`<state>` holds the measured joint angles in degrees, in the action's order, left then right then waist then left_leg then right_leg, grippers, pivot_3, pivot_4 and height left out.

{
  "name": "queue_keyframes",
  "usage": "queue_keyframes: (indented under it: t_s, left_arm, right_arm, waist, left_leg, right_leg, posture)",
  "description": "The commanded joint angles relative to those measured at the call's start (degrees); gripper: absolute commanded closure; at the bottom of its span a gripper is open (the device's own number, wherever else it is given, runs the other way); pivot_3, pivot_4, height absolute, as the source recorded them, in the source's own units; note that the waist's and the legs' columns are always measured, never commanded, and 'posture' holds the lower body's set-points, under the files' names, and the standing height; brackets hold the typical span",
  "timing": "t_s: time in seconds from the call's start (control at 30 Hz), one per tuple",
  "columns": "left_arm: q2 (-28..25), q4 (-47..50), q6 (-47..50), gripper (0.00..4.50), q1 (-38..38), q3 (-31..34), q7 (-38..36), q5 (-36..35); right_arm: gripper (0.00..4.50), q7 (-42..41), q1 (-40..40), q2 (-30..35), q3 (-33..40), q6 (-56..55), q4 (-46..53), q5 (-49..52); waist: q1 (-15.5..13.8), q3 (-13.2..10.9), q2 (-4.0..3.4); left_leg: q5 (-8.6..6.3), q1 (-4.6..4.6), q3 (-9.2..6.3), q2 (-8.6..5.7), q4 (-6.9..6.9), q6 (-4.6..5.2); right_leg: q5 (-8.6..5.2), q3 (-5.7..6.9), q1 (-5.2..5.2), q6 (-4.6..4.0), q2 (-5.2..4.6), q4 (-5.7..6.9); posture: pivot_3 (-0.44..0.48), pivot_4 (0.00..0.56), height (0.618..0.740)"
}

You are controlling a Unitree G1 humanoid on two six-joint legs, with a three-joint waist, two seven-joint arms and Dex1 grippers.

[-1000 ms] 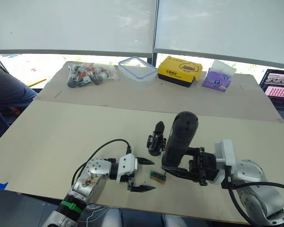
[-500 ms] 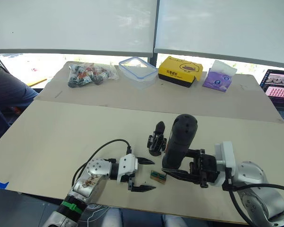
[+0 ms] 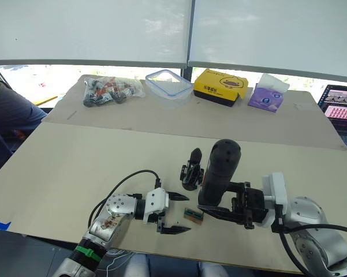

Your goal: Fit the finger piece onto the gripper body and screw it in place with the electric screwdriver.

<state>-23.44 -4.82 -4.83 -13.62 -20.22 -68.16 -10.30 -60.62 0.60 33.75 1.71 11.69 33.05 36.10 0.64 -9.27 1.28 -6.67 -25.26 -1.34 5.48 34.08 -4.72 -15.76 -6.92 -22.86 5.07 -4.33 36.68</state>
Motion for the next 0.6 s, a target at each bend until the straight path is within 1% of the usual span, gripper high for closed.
queue_keyframes:
  t_s: [0.03, 0.6]
  left_arm:
    - [0.36, -1.22, 1.74, 0.00, 1.98, -3.78, -0.07, 2.29]
    - [0.39, -0.41, 2.66, 0.00, 2.10, -3.43, -0.25, 2.45]
  right_arm:
    - [2.57, 0.36, -0.67, -0.11, 0.56, -1.51, 1.44, 0.64]
    - [2.57, -0.27, -0.28, -0.40, 0.17, -2.38, 0.54, -0.38]
  waist:
    - [0.00, 0.00, 0.00]
    - [0.02, 0.00, 0.00]
  left_leg:
    - [0.00, 0.00, 0.00, 0.00, 0.00, 0.00]
    - [-0.03, 0.00, 0.00, 0.00, 0.00, -0.04]
  right_leg:
    - [0.00, 0.00, 0.00, 0.00, 0.00, 0.00]
    - [0.00, 0.00, 0.00, 0.00, 0.00, -0.02]
  posture:
    - [0.000, 0.150, 0.740]
    - [0.000, 0.150, 0.740]
